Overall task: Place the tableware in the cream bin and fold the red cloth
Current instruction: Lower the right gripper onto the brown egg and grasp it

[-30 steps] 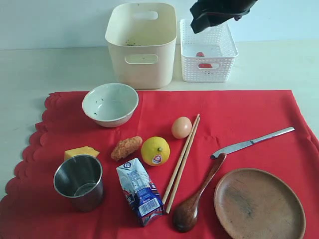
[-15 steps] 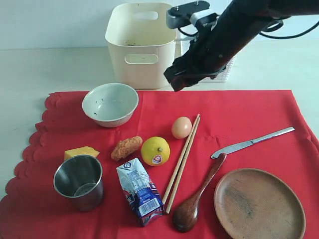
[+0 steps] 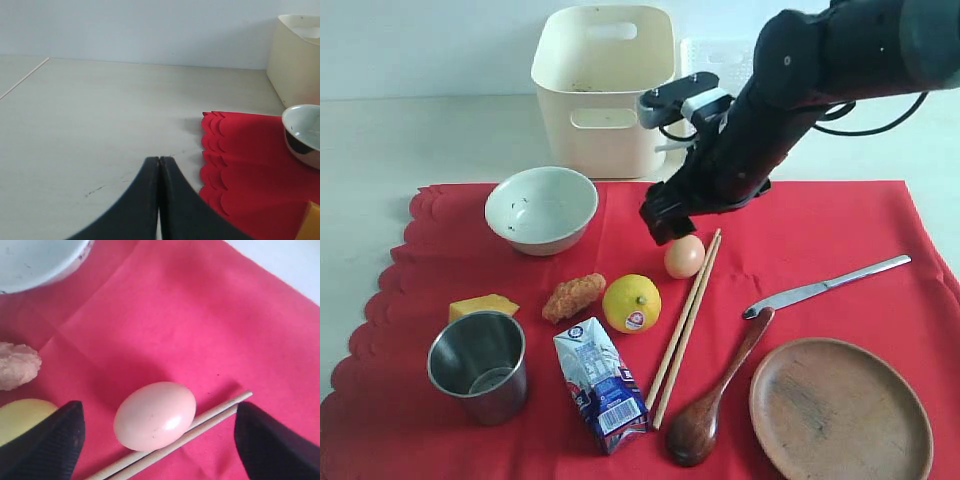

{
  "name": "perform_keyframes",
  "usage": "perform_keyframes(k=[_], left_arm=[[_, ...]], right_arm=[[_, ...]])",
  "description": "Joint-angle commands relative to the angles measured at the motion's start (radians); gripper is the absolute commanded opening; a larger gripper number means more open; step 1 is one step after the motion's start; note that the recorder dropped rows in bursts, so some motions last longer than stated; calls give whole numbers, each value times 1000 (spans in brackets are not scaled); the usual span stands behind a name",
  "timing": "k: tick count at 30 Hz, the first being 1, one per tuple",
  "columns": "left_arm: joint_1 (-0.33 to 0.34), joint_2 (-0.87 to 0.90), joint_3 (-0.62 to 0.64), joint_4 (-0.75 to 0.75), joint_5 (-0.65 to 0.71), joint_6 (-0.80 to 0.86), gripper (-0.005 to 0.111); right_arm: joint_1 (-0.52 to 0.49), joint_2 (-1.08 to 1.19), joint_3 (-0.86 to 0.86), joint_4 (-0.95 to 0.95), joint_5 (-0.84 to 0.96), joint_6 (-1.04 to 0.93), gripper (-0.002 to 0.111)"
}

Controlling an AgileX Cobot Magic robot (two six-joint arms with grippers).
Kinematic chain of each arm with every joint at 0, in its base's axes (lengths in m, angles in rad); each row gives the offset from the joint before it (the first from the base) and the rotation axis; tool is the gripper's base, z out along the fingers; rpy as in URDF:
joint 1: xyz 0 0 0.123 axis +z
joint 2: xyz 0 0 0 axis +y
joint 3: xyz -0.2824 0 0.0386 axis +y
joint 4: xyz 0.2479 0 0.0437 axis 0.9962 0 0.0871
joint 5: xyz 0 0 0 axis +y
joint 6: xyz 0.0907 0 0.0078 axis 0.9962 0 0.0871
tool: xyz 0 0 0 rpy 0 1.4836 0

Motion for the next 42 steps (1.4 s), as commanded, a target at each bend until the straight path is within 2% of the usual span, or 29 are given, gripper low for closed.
perform_keyframes(k=[1,15,19,25,31,42], left_arm=[[-6,-6,4,-2,-4,-5,1],[-6,-6,4,-2,-4,-5,1],[-6,-6,4,-2,-4,-5,1],[-6,-6,4,-2,-4,-5,1],[-6,-6,4,-2,-4,-5,1],[-6,-6,4,-2,-4,-5,1]], right_arm=[[1,65,3,-8,-14,4,78],[1,133,3,75,-81,-56,76],[1,154,3,82,-83,-81,68],[1,167,3,95,-83,-81,43],[1,167,3,95,-83,-81,28],[1,167,3,95,-83,-81,27]])
